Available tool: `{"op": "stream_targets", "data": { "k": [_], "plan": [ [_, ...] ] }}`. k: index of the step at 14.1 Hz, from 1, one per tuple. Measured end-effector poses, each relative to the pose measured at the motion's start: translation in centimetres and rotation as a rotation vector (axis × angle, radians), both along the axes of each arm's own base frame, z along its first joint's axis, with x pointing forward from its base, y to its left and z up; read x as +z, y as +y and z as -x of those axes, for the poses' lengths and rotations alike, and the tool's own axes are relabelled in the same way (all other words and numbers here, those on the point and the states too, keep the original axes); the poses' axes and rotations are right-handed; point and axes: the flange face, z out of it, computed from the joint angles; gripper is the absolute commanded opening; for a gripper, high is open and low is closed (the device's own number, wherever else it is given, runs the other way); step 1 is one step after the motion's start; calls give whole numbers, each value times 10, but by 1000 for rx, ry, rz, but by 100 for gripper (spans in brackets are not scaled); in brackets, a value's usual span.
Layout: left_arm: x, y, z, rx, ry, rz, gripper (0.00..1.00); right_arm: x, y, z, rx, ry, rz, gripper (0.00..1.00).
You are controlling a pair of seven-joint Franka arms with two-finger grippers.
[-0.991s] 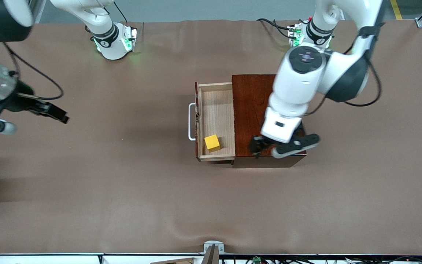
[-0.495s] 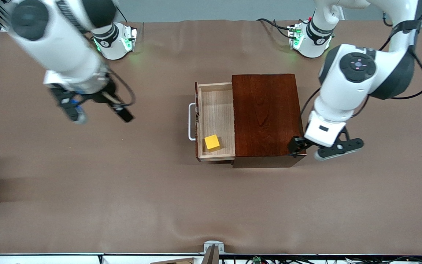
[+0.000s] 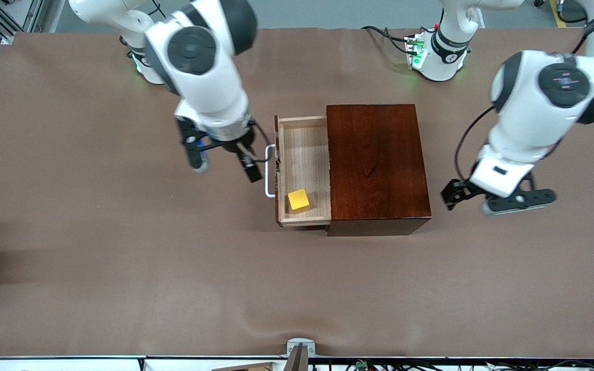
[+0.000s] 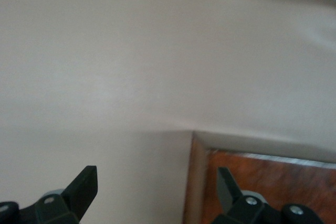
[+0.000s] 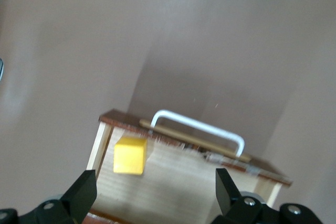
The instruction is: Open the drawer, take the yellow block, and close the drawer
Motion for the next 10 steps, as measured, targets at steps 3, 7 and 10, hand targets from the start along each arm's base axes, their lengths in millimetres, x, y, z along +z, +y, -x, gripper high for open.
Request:
{"op": "stream_targets", "data": {
  "k": [3, 7, 10],
  "plan": [
    [18, 61, 10, -93, 78, -9, 100, -28, 36, 7, -21, -19, -21, 100],
    [46, 95, 31, -115, 175, -20, 100, -69, 61, 5, -25, -36, -36, 100],
    [79, 86, 38, -127, 202, -22, 100, -98, 66, -3, -31, -43, -36, 100]
  ]
}}
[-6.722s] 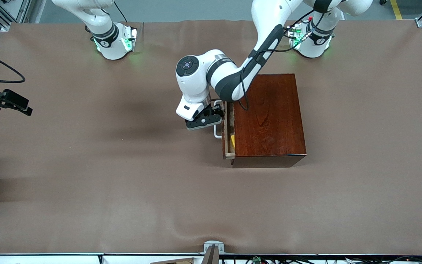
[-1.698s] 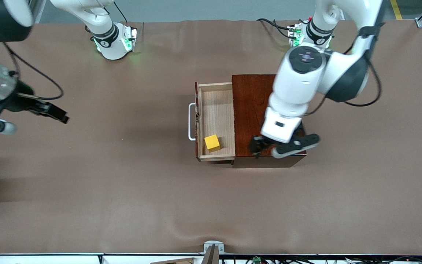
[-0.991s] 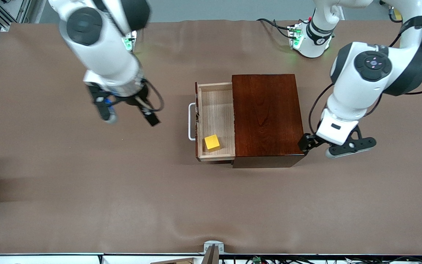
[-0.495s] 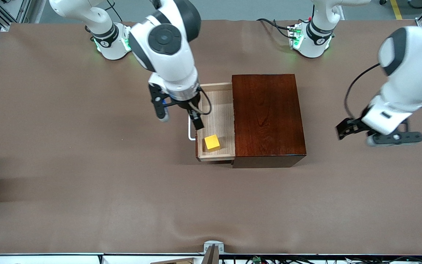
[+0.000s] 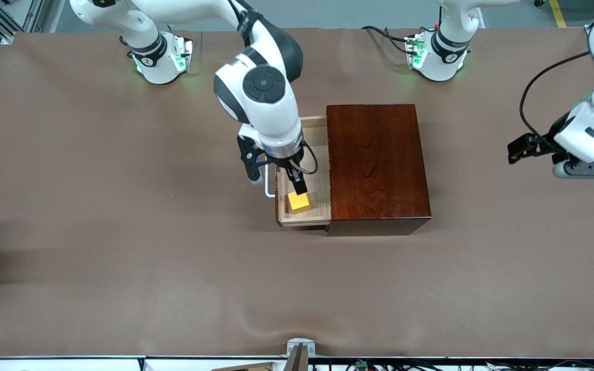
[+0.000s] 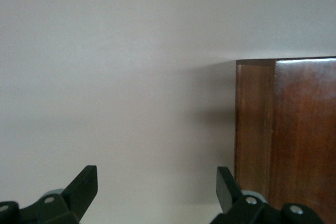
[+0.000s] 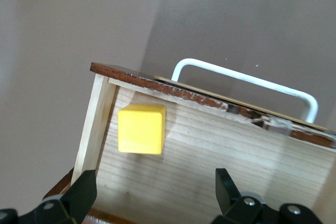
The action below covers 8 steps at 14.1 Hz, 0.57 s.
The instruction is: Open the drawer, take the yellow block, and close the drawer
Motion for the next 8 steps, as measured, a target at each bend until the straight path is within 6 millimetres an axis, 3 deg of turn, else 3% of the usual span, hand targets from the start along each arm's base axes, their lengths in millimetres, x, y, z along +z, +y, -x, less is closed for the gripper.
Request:
{"op": "stream_targets", "data": {
  "k": [3, 8],
  "plan": [
    [23, -4, 4, -20, 5, 0, 100, -17, 0, -7, -3, -13, 5, 100],
    [38, -3, 7, -96, 32, 1, 100, -37, 2, -12, 1, -32, 17, 100]
  ]
}}
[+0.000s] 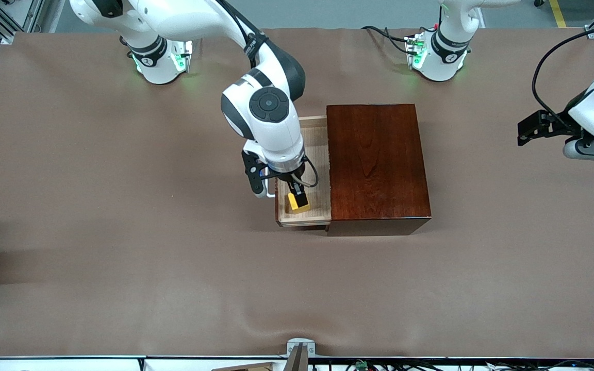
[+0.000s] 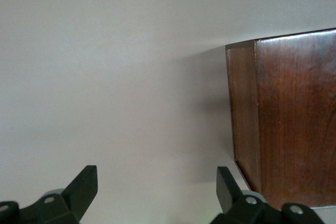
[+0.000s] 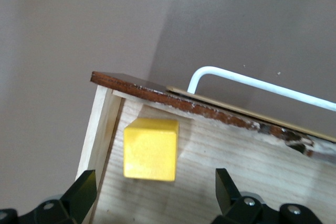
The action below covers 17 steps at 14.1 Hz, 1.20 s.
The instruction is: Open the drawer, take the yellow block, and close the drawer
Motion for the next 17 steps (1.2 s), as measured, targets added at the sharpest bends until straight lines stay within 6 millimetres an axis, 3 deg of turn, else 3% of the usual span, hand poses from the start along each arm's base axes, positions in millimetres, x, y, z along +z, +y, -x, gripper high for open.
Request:
{"op": "stream_targets", "data": {
  "k": [7, 16, 17],
  "plan": [
    [7, 0, 1, 16, -3, 0, 100, -30, 3, -4, 1, 0, 4, 100],
    [7, 0, 1, 15, -2, 0, 100, -54, 8, -2, 7, 9, 13, 100],
    [7, -1, 1, 15, -2, 0, 100, -57, 10, -1, 10, 11, 15, 61]
  ]
}}
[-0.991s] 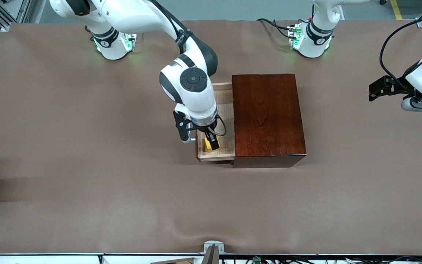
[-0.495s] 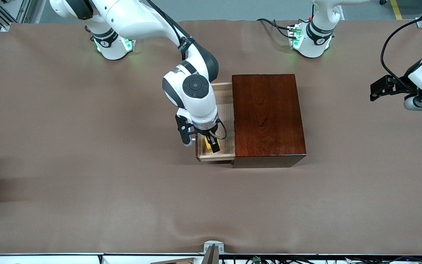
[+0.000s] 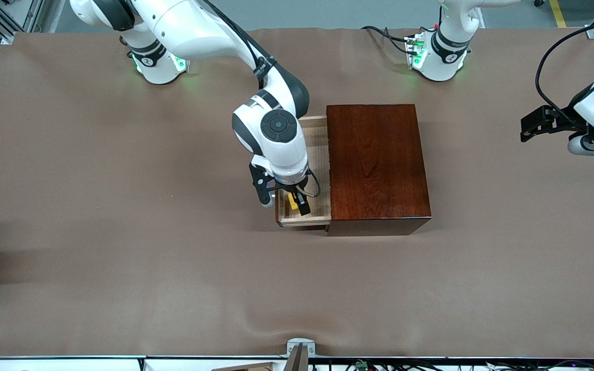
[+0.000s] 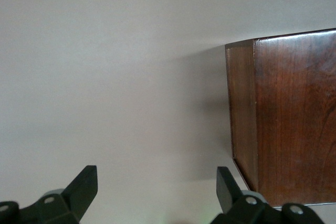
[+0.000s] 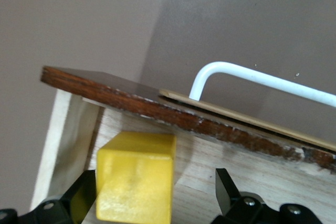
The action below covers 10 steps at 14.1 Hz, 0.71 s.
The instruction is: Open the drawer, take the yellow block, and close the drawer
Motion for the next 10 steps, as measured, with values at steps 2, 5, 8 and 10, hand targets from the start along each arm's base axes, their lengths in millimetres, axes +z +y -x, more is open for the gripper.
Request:
{"op": "stream_targets", "data": {
  "k": [2, 5, 8, 10],
  "plan": [
    [0, 0, 0, -1, 1, 0, 100, -4, 3, 2, 6, 1, 4, 19],
    [-1, -1, 0, -3, 3, 0, 100, -3, 4, 3, 13, -8, 7, 0],
    [-2, -2, 0, -4, 6, 0, 100, 4, 6, 1, 13, -17, 1, 0],
    [-2, -3, -1, -4, 7, 0, 100, 14, 6, 1, 13, -9, 9, 0]
  ]
}}
